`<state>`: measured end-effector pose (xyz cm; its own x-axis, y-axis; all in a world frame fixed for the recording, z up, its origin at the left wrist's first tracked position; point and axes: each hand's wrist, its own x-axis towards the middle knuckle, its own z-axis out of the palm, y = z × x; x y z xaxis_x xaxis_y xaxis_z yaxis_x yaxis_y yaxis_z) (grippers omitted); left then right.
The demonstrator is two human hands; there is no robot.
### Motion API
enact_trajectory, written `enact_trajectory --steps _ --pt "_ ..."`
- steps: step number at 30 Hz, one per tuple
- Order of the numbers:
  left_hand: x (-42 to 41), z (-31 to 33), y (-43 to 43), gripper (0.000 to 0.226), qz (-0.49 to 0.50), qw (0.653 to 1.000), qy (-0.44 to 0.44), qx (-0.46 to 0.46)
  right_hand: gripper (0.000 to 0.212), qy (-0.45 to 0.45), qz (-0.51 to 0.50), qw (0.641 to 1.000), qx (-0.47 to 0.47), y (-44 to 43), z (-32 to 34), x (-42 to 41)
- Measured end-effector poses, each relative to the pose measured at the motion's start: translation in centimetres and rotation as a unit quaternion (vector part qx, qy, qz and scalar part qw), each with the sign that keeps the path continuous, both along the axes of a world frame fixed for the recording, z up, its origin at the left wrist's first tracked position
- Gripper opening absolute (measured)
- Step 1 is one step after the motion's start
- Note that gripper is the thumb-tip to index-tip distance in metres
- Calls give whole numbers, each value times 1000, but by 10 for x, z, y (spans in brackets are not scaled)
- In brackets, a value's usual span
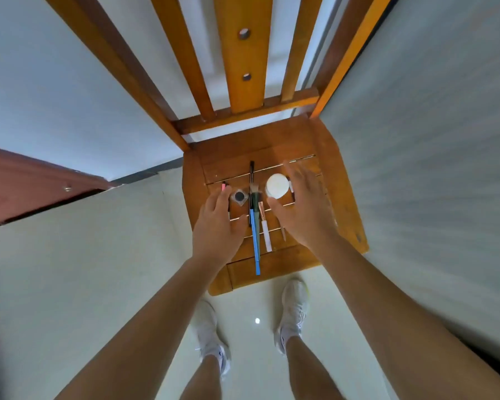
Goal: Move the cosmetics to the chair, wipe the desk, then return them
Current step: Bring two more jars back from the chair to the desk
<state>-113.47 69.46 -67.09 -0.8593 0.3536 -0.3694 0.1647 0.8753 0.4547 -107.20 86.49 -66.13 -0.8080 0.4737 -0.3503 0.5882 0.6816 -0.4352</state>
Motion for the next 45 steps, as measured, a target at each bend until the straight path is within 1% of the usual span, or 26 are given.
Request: enact_trajectory --steps 4,6,8,10,13,16,19,22,25,30,34,38,40,43,45 --pt "3 -47 4 53 30 999 32 5 82 -22 13 1000 9 -6 -50 -6" --pt "3 -60 6 50 39 998 46 2 80 -22 22 999 22 -7 -65 -6" --pt "2 -68 8 45 51 996 69 3 74 1 17 1000 21 -6 -72 -6" --pt "-2 -72 11 41 63 994 92 12 67 36 -1 999 17 -4 -74 -8" --pt "-7 -73 13 38 64 993 98 10 59 60 -19 998 0 -2 -69 -11" --pt "-7 -62 11 37 77 992 97 36 58 86 -43 995 -11 1 -58 -8" --pt "-6 -32 1 31 101 985 111 85 60 101 -69 992 3 1 -36 -5" --pt "-6 14 -18 31 130 976 130 120 65 126 -84 988 -16 -13 0 -1" --pt "-10 78 -43 42 149 968 151 134 68 175 -83 980 -45 -33 55 -1" --pt "-41 228 -88 41 143 948 216 185 59 292 -45 954 -56 -63 194 -28" --pt "-64 360 -124 39 148 927 269 214 62 320 17 945 -57 -89 314 -57" --pt "-68 469 -162 36 154 898 338 235 65 395 81 914 -47 -112 415 -91" --pt "-58 514 -185 37 165 884 376 223 67 431 118 892 -64 -125 458 -103" --pt "-31 565 -221 37 196 862 427 188 71 474 186 856 -86 -153 505 -113" --pt "-2 582 -244 36 243 837 455 181 72 486 238 833 -118 -179 524 -114"
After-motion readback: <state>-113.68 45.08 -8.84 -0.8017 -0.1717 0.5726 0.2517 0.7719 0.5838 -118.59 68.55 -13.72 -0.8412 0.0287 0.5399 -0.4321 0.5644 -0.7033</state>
